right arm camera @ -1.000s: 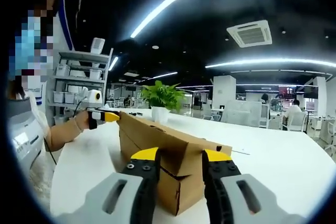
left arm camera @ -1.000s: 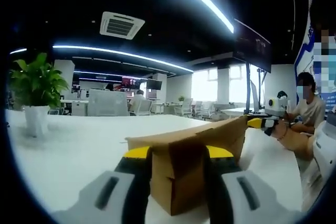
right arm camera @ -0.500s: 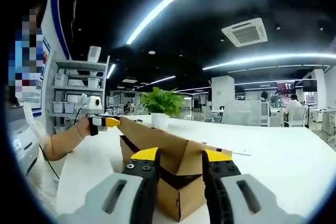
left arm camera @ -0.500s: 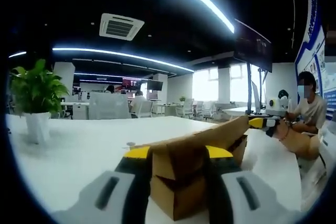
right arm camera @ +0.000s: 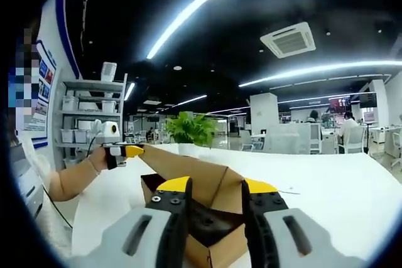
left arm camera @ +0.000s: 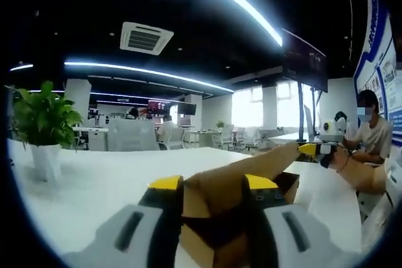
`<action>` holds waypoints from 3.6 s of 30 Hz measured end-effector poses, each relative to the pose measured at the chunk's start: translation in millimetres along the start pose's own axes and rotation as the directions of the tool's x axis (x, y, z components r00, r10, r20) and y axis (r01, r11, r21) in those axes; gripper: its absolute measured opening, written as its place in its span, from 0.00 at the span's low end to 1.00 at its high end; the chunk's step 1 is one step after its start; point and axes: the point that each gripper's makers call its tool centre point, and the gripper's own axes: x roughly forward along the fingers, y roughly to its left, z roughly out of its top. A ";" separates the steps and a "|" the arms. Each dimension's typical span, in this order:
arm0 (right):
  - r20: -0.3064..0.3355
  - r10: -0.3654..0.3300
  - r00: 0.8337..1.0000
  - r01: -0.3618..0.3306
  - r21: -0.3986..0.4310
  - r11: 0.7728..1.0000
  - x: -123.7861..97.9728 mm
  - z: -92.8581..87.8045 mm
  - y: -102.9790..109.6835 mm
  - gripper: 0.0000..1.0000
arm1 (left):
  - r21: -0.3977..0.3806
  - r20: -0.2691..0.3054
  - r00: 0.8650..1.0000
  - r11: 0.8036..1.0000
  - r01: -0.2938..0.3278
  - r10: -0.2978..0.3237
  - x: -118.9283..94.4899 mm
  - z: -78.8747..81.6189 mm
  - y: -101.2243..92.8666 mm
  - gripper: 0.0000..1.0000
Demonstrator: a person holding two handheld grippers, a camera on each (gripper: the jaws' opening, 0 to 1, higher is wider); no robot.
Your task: Operate the shoe box by opening the lid, removing the specified soft item, and placing it in the target area until the item is outside and the box remains undamaged.
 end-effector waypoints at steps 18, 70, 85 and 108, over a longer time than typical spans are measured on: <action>0.026 -0.032 0.999 0.035 -0.113 0.993 10.9 22.1 -4.3 0.15 | 0.087 0.032 0.999 0.995 -0.039 0.036 19.5 26.0 -0.1 0.35; -0.138 0.146 0.980 -0.168 -0.167 0.972 -24.4 -61.0 12.3 0.45 | 0.027 -0.142 0.986 0.995 0.092 -0.087 -43.0 -66.3 -1.8 0.47; -0.250 0.142 0.958 -0.195 -0.203 0.960 -18.1 -90.8 11.6 0.48 | 0.096 -0.266 0.960 0.988 0.117 -0.087 -31.3 -100.7 -8.3 0.45; -0.307 0.077 0.949 -0.150 -0.221 0.964 -12.3 -111.3 1.0 0.41 | 0.143 -0.287 0.956 0.985 0.097 -0.052 -28.0 -110.4 0.8 0.36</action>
